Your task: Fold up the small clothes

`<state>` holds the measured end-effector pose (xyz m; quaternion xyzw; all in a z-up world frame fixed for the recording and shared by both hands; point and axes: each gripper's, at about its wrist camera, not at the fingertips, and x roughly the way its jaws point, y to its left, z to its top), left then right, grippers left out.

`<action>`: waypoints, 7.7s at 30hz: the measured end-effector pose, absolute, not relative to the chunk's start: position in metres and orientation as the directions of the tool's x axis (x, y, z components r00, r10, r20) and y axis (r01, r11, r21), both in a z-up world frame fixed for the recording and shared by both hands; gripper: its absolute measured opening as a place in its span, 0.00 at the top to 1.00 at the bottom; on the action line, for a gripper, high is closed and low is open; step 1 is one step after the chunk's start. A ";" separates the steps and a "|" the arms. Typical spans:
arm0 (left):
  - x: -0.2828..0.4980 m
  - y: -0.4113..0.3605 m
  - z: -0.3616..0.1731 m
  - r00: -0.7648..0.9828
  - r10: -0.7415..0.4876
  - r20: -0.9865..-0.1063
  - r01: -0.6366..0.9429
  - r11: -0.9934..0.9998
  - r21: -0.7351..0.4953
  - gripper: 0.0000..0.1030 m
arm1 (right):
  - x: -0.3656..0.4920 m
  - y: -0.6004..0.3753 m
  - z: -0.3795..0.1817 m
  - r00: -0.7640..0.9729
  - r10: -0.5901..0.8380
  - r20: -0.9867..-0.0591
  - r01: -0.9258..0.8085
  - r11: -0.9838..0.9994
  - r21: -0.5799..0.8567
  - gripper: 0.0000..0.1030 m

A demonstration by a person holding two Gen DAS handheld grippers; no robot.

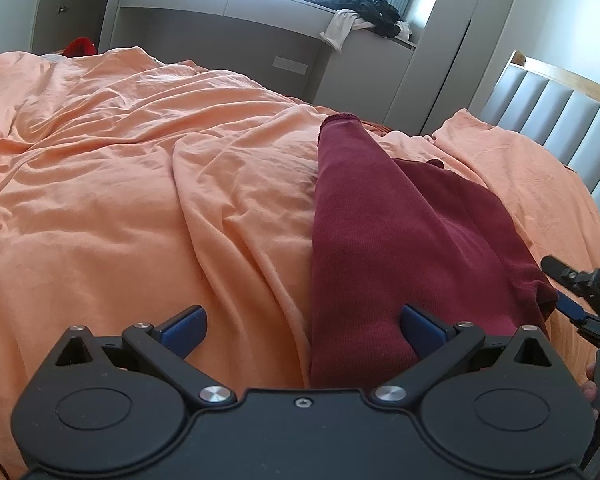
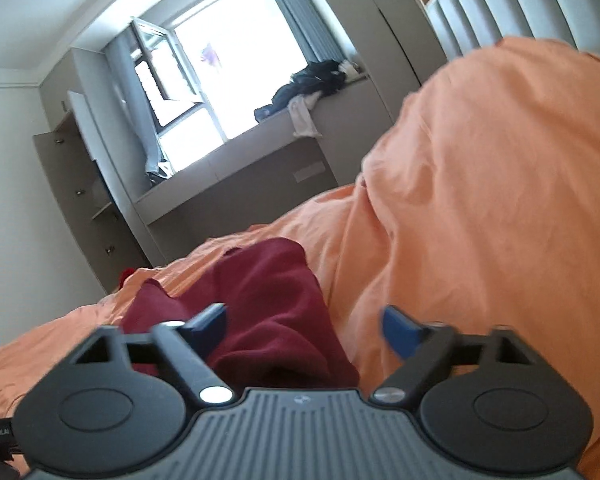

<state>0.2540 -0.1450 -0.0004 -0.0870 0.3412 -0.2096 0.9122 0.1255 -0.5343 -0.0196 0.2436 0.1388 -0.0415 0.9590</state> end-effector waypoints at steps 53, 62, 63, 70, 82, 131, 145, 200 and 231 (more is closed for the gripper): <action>0.252 -0.145 -0.001 0.684 -0.433 -0.587 0.311 0.901 -0.302 0.00 | 0.137 -0.445 -0.022 0.941 -0.213 -0.264 0.163 0.966 -0.199 0.55; 0.253 -0.142 0.005 0.692 -0.454 -0.561 0.334 0.891 -0.309 0.00 | 0.133 -0.464 -0.017 0.936 -0.228 -0.268 0.206 0.973 -0.107 0.17; 0.253 -0.141 0.006 0.698 -0.458 -0.550 0.336 0.888 -0.313 0.00 | 0.132 -0.469 -0.016 0.938 -0.216 -0.269 0.206 0.976 -0.067 0.16; 0.255 -0.139 0.016 0.716 -0.468 -0.518 0.340 0.882 -0.326 0.00 | 0.128 -0.498 -0.015 0.951 -0.108 -0.290 0.169 0.966 0.196 0.10; 0.258 -0.147 0.015 0.709 -0.451 -0.542 0.353 0.892 -0.281 0.00 | 0.129 -0.500 -0.018 0.947 -0.068 -0.314 0.155 0.953 0.260 0.08; 0.356 -0.193 0.013 0.439 -0.609 -0.660 0.587 0.751 -0.303 0.01 | 0.164 -0.498 -0.042 0.935 0.064 -0.349 0.123 0.865 0.486 0.68; 0.347 -0.202 0.045 0.513 -0.606 -0.607 0.592 0.763 -0.262 0.83 | 0.154 -0.457 -0.007 0.970 -0.025 -0.242 0.100 0.948 0.302 0.81; 0.333 -0.113 0.080 0.836 -0.318 -0.446 0.294 0.948 -0.124 0.01 | 0.241 -0.382 0.002 0.982 -0.052 -0.181 0.088 0.977 0.195 0.06; 0.134 -0.114 0.014 0.932 -0.154 -0.329 0.183 0.981 0.060 0.00 | 0.044 -0.367 -0.024 0.983 -0.146 -0.108 0.154 0.985 0.072 0.00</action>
